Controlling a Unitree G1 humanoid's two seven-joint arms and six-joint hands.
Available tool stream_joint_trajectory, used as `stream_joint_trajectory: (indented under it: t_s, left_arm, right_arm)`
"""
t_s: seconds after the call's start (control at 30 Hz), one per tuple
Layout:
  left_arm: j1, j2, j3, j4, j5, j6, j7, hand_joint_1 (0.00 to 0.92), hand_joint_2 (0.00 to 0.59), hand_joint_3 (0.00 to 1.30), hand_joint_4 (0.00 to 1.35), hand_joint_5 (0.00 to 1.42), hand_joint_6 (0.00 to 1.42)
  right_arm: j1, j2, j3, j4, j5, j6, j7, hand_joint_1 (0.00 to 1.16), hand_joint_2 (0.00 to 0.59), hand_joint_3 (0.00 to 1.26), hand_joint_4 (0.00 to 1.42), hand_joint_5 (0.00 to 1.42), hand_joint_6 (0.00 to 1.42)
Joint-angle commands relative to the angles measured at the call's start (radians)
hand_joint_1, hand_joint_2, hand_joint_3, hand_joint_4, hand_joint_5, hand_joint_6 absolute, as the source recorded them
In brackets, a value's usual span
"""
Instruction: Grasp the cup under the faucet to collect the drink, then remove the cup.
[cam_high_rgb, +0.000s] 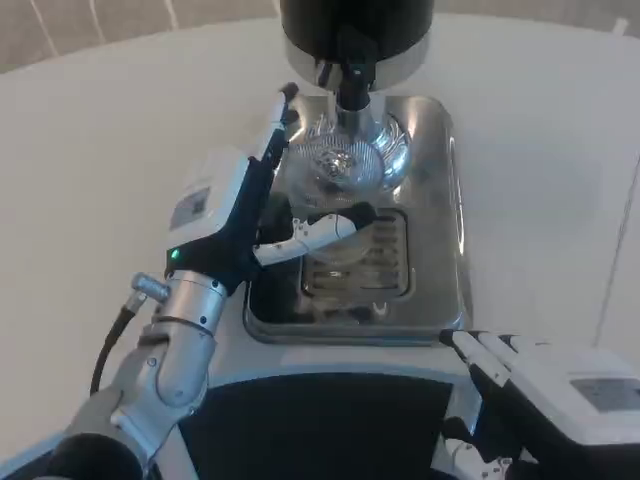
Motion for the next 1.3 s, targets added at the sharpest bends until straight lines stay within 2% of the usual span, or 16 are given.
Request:
stream_joint_trajectory:
  t_s: [0.03,0.27,0.33,0.5,0.57,0.7,0.83,1.07,1.2,1.3]
  left_arm:
    - [0.009,0.030,-0.004,-0.017,-0.011,-0.021,-0.026,0.165,0.014,0.00,0.00,0.16,0.29]
    - [0.045,0.071,0.010,-0.052,-0.040,-0.074,-0.077,0.148,0.011,0.00,0.00,0.14,0.24]
    - [0.057,0.081,0.018,-0.065,-0.052,-0.087,-0.089,0.148,0.011,0.00,0.00,0.11,0.18]
    - [0.083,0.115,0.035,-0.100,-0.066,-0.098,-0.102,0.143,0.012,0.00,0.00,0.11,0.17]
    - [0.092,0.128,0.044,-0.109,-0.072,-0.101,-0.106,0.113,0.013,0.00,0.00,0.11,0.17]
    - [0.114,0.154,0.065,-0.110,-0.096,-0.120,-0.124,0.028,0.000,0.00,0.00,0.11,0.15]
    - [0.146,0.191,0.094,-0.115,-0.127,-0.148,-0.139,0.000,0.000,0.00,0.00,0.13,0.11]
    - [0.232,0.262,0.124,-0.185,-0.144,-0.179,-0.182,0.000,0.030,0.00,0.07,0.20,0.11]
    - [0.303,0.300,0.136,-0.270,-0.150,-0.208,-0.226,0.000,0.040,0.03,0.10,0.23,0.12]
    - [0.378,0.335,0.149,-0.360,-0.163,-0.224,-0.273,0.000,0.047,0.04,0.11,0.24,0.12]
  right_arm:
    - [0.000,0.003,0.010,0.015,0.004,0.002,-0.004,0.12,0.550,0.00,0.00,0.00,0.00]
    - [0.001,0.012,0.024,0.026,0.002,0.003,-0.024,0.11,0.548,0.00,0.00,0.00,0.00]
    - [0.003,0.012,0.026,0.027,0.003,0.004,-0.029,0.11,0.544,0.00,0.00,0.00,0.00]
    - [-0.001,0.013,0.028,0.031,0.008,0.007,-0.042,0.11,0.536,0.00,0.00,0.00,0.00]
    - [-0.012,0.013,0.028,0.033,0.011,0.010,-0.043,0.11,0.533,0.00,0.00,0.00,0.00]
    - [-0.028,0.016,0.019,0.033,0.024,0.022,-0.055,0.11,0.491,0.00,0.00,0.00,0.00]
    - [-0.050,0.019,0.000,0.028,0.046,0.044,-0.077,0.11,0.486,0.00,0.00,0.00,0.00]
    - [-0.123,0.032,-0.066,0.047,0.174,0.145,-0.105,0.11,0.471,0.00,0.00,0.00,0.00]
    - [-0.201,0.039,-0.108,0.066,0.259,0.248,-0.104,0.08,0.485,0.00,0.00,0.00,0.00]
    - [-0.318,0.039,-0.145,0.114,0.331,0.359,-0.114,0.06,0.502,0.00,0.00,0.00,0.00]
